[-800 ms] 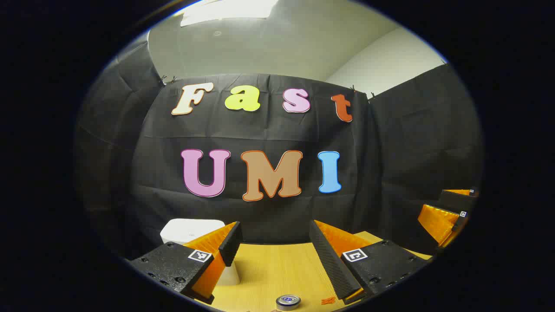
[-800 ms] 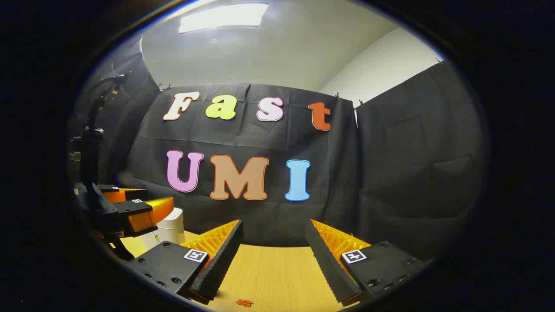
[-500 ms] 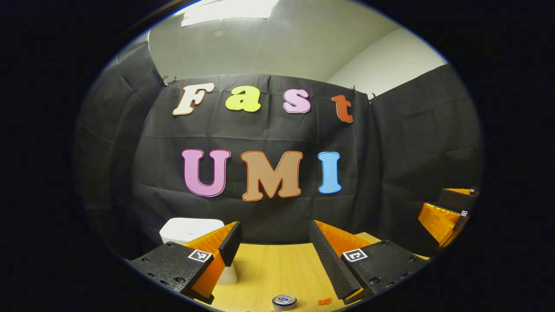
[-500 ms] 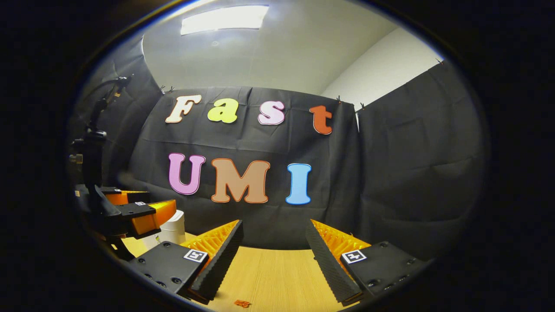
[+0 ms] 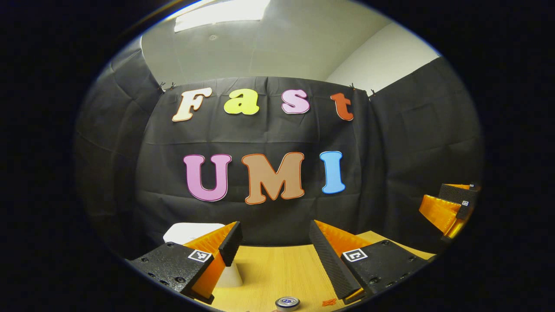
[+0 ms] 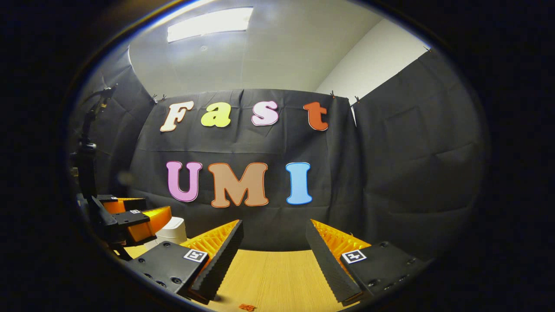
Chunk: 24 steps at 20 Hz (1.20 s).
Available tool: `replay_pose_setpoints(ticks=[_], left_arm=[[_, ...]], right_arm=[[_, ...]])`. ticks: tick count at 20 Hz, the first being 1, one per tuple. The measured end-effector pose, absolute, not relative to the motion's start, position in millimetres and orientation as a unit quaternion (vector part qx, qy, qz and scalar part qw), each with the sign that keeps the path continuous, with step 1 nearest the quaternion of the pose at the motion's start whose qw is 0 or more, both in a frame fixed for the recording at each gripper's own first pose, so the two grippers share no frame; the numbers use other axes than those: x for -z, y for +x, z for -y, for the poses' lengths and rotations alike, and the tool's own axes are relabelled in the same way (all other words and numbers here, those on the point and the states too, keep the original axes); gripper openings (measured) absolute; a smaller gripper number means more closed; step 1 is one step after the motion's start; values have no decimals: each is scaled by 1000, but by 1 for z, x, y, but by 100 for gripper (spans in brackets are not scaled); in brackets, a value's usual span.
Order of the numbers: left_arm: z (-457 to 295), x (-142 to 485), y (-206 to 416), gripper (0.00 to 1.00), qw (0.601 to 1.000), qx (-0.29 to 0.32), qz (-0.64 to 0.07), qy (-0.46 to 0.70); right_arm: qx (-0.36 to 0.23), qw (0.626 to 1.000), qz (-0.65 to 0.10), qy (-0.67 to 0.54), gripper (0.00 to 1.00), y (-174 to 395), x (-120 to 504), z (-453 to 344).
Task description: Press the lid of the desktop garbage bin to open it, pick up the crumpled paper on the desktop and throw it into the bin, then pick up the pop can on the desktop and drop it into the bin, and finally close the garbage bin lid.
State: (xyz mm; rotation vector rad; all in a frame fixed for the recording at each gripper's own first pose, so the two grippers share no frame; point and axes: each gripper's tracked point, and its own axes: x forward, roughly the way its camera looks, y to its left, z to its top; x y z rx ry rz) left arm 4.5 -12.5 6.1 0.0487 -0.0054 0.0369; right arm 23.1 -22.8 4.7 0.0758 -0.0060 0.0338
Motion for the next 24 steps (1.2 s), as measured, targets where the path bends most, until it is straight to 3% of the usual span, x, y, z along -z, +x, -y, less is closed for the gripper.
replay_pose_setpoints(ticks=[24], left_arm=[[-4,8,1,93,999,-47,-12,17]], right_arm=[[-23,999,-14,47,96,53,16,42]])
